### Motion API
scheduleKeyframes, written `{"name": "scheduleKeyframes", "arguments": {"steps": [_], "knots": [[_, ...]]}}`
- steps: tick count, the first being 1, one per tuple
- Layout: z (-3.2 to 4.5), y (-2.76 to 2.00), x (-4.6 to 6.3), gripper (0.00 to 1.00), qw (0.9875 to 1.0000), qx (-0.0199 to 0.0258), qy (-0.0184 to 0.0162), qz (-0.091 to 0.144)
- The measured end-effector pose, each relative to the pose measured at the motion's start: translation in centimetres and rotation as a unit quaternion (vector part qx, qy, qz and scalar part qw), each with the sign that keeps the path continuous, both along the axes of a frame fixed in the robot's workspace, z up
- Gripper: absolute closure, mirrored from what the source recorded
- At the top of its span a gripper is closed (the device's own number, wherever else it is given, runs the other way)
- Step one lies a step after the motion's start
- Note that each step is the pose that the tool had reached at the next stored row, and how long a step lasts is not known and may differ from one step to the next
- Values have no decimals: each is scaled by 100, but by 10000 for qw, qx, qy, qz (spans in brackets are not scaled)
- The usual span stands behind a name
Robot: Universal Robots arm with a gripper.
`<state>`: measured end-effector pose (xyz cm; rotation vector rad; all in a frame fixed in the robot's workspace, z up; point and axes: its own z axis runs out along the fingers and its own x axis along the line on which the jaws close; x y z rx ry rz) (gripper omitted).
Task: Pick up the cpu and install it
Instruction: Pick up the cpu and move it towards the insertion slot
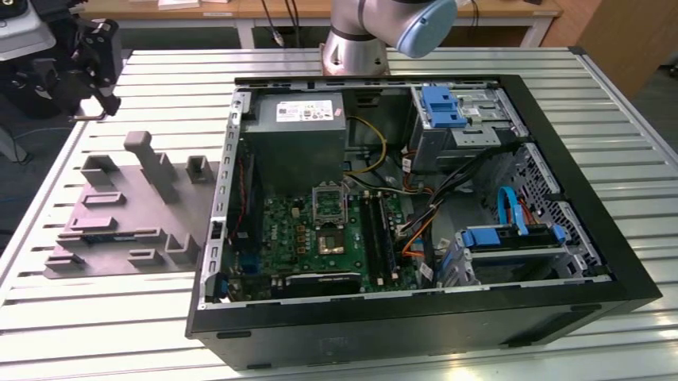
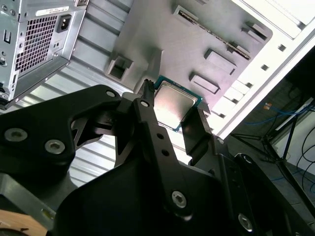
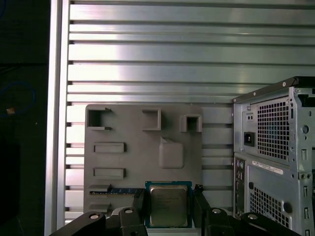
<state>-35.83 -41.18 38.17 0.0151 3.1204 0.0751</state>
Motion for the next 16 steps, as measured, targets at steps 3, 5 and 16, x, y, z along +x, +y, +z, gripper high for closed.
{"name": "scheduleKeyframes", "arguments": {"steps": [3, 5, 16], "knots": [[0, 0, 7, 53, 10000, 0, 0, 0], [0, 0, 11, 53, 10000, 0, 0, 0], [-10, 0, 120, 53, 10000, 0, 0, 0]]}}
